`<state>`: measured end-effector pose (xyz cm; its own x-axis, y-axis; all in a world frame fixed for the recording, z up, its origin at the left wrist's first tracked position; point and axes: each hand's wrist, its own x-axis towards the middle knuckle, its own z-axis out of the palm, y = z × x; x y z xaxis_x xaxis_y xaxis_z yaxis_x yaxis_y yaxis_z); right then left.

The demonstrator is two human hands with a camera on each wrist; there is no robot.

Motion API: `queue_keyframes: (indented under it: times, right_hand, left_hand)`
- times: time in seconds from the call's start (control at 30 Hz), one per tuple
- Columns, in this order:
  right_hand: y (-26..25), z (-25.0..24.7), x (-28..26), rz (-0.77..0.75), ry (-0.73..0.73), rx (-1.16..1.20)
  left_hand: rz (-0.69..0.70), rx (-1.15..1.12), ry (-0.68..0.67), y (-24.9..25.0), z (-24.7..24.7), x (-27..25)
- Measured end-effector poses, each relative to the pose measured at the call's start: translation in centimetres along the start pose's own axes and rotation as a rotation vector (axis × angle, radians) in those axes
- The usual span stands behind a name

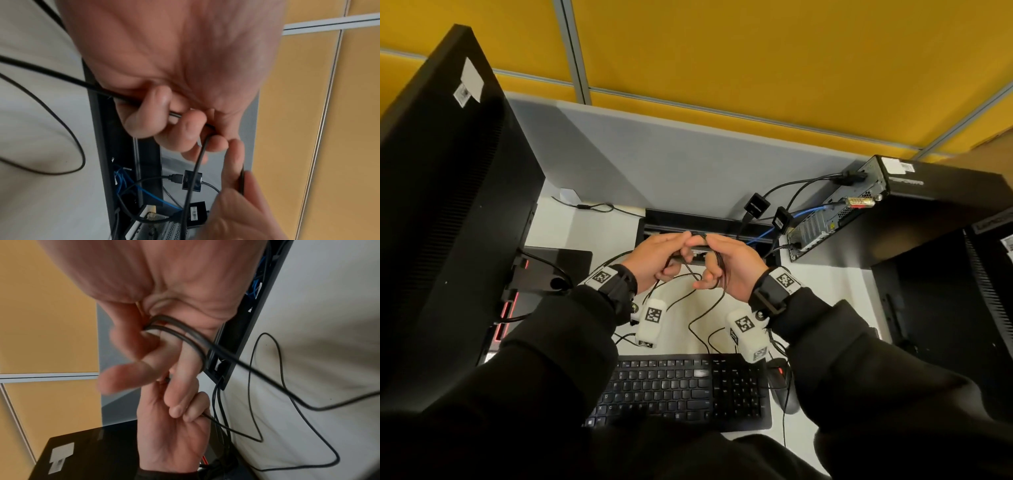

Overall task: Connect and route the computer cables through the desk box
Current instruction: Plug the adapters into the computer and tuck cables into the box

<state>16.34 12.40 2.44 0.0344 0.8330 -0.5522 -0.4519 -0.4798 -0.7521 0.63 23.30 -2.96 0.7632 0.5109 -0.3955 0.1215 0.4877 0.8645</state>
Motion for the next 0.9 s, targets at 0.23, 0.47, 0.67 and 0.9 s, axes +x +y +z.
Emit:
queue_keyframes:
  times: [0.23,0.47,0.67,0.9]
  right_hand:
    - [0.0,-1.2,1.1,-0.092,0.080,0.202]
    - [1.9,-0.3,1.7,-0.085,0.100,0.154]
    - [2.2,-2.3,1.1,-0.028,0.111,-0.318]
    - [2.4,-1.3,0.0,0.052,-0.060,-0.047]
  left_hand:
    - [-0.010,0.972,0.100,-4.1,-0.3,-2.3]
    - [0.221,2.048,-0.224,-1.7,5.2,-4.8]
    - [0.305,1.432,-0.088,3.8,3.0,-3.8]
    - [0.251,0.576,0.120,2.3,0.1,-0.2]
